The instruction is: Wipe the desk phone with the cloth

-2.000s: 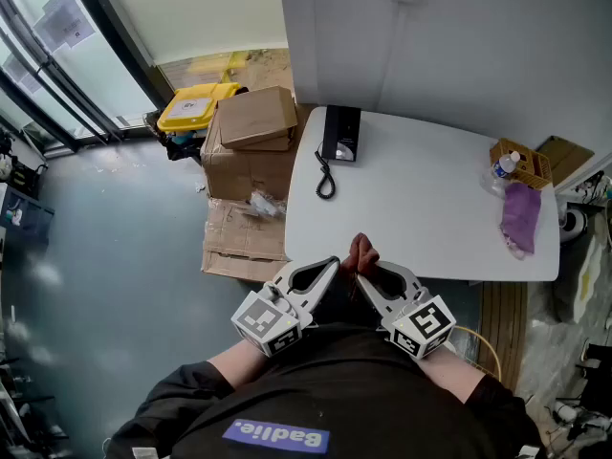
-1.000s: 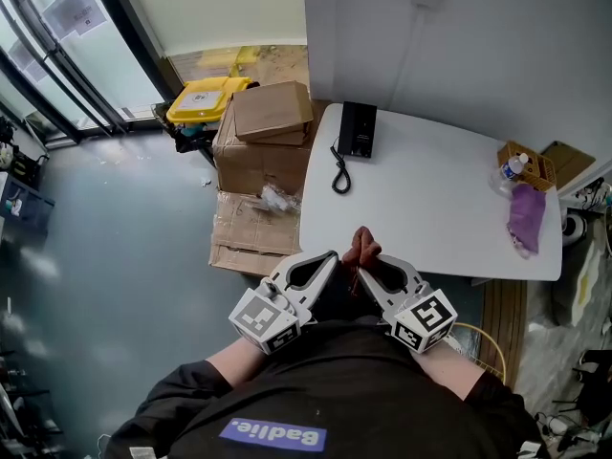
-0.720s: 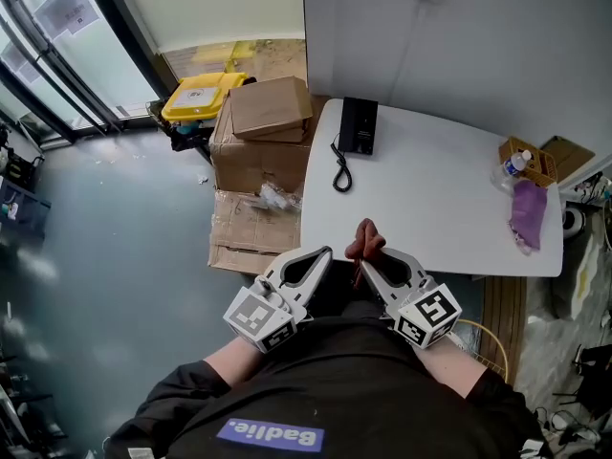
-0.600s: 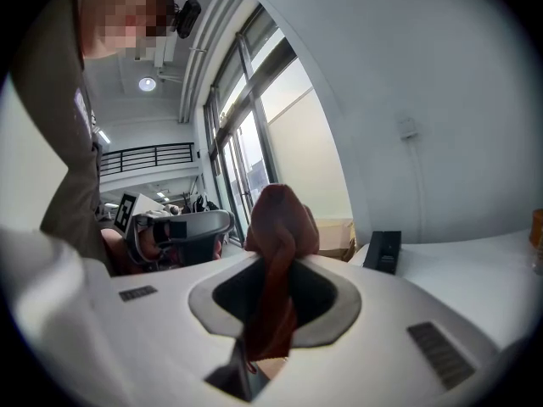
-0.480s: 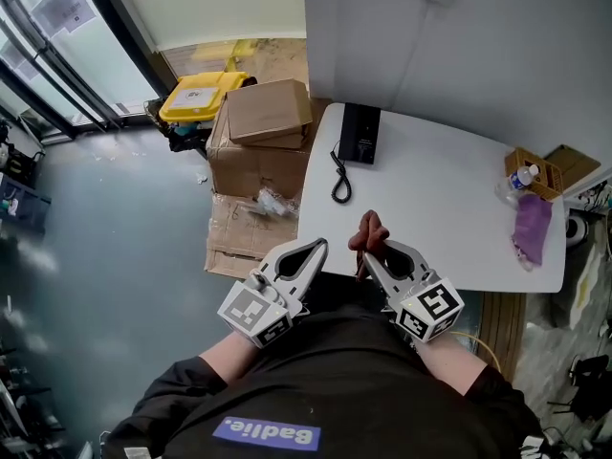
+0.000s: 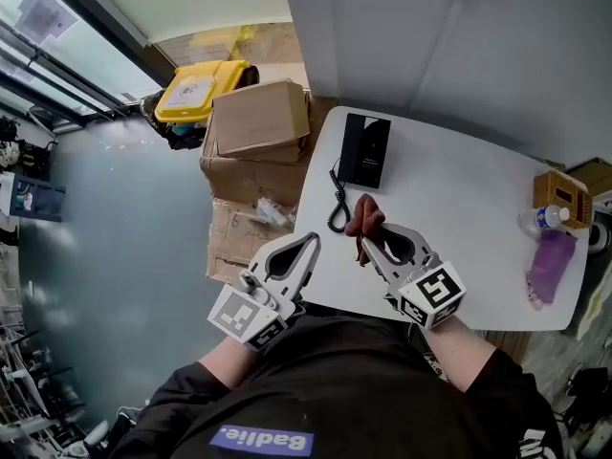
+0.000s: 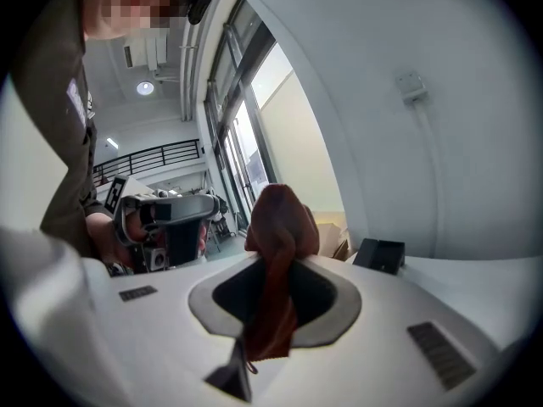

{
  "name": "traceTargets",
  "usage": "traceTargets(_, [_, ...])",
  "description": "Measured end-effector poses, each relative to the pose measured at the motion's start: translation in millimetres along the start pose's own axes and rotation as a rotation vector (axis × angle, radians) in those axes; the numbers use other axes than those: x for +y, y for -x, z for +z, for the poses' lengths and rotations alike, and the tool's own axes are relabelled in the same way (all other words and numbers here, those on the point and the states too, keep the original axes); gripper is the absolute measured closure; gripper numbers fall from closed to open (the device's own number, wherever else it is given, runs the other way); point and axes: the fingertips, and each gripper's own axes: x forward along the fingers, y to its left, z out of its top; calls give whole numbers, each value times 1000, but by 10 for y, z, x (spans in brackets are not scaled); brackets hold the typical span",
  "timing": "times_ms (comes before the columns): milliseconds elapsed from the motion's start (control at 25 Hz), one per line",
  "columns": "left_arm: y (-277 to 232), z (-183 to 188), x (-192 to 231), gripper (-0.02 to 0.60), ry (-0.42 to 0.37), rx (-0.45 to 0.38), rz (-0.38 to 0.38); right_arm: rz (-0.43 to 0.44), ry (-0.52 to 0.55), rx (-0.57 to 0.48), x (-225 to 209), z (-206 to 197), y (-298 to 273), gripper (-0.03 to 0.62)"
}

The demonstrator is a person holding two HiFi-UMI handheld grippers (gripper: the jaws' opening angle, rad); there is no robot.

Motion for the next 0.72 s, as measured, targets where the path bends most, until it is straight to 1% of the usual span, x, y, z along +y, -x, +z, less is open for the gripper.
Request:
traceTargets(80, [-143,-9,87,568,19,6,11,26,8,29,-163,-40,-158,511])
traceTargets(160, [-188,-93,192,568,29,14,21,48,22,64,-253,-82,-297,511])
traceTargets(240, [-209,-169,281,568,46,21,19,48,36,81,-310,-85,-416,511])
traceTargets(400, [-238,-205,485,568,63,18,-13,-6,65,83,-390,-56,-668,511])
traceTargets(560, [-243,-109,571,568,74,24,-61,-65,37,95,-396,-136,-775,511])
traceTargets(720, [-251,-67,716,568,89,27,-66,-100,48,127,-470,-259,-852,511])
